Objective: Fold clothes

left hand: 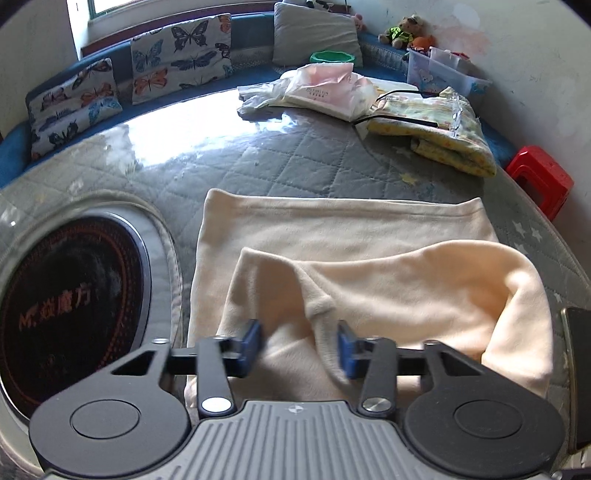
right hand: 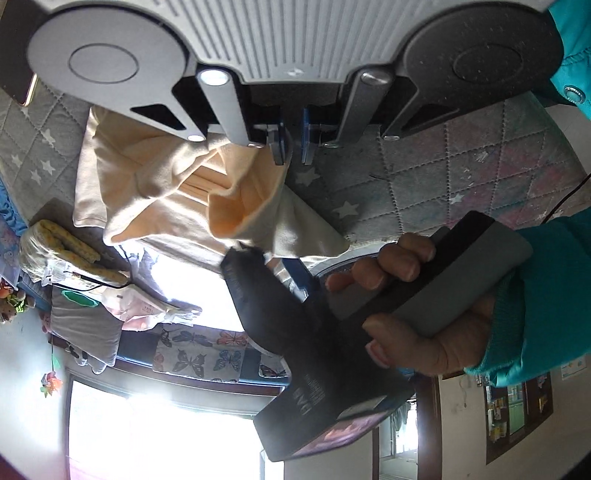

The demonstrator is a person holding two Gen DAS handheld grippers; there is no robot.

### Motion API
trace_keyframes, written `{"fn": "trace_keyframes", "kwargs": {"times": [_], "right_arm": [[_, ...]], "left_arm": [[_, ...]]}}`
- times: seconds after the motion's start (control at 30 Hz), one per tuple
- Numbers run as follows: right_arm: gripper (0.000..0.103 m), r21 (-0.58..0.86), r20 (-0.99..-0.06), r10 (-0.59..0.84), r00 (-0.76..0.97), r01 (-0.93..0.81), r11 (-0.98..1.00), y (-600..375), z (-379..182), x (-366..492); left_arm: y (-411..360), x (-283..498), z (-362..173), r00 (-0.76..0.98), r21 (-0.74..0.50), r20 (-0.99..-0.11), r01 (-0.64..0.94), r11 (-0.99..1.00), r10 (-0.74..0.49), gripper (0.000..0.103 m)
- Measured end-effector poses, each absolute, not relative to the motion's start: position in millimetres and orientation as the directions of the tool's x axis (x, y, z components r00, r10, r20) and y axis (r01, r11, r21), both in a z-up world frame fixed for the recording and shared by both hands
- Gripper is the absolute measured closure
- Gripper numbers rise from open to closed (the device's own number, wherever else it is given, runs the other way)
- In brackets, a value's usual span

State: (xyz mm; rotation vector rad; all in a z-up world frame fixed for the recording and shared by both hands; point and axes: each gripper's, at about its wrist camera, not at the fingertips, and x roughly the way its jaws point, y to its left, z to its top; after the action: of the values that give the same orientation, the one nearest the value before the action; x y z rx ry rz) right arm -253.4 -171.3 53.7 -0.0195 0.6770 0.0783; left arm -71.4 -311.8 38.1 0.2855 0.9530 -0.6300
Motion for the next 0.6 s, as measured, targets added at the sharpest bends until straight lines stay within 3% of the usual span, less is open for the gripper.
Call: {"fn": "trace_keyframes", "kwargs": {"times": [0.1,0.23,0.3,0.47,0.6], "right_arm": [[0.092,0.029,-0.613,0.069,0.787,-0.064,0.998,-177,61,-254],[0.088,0.05,-0.571,0.028,0.82,0.001,0.999,-197,77,-253],[0.074,0.031,-0.55,-0.03,0.835,0.057,0.998,-209,83,-250],[0.053,0.023,-0.549,-0.142,0.824,0.185,0.983,-237,85,-230],[0.054,0.04,-0.582,-0.142,0.8,0.203,0.978,-250,73,-205]], "left_arm": [[-300,-76,41,0.417,-0.073,-0.808,0.63,0.773,-0.416,0.075],[-282,-83,42,0.412,-0.096,-0.796,0.637,0.764,-0.443,0.078],[-277,-86,44,0.408,-0.105,-0.795,0.636,0.765,-0.449,0.079],[-256,-97,47,0.4,-0.133,-0.781,0.644,0.753,-0.48,0.079],[-243,-103,47,0.395,-0.141,-0.779,0.646,0.75,-0.487,0.079]]}}
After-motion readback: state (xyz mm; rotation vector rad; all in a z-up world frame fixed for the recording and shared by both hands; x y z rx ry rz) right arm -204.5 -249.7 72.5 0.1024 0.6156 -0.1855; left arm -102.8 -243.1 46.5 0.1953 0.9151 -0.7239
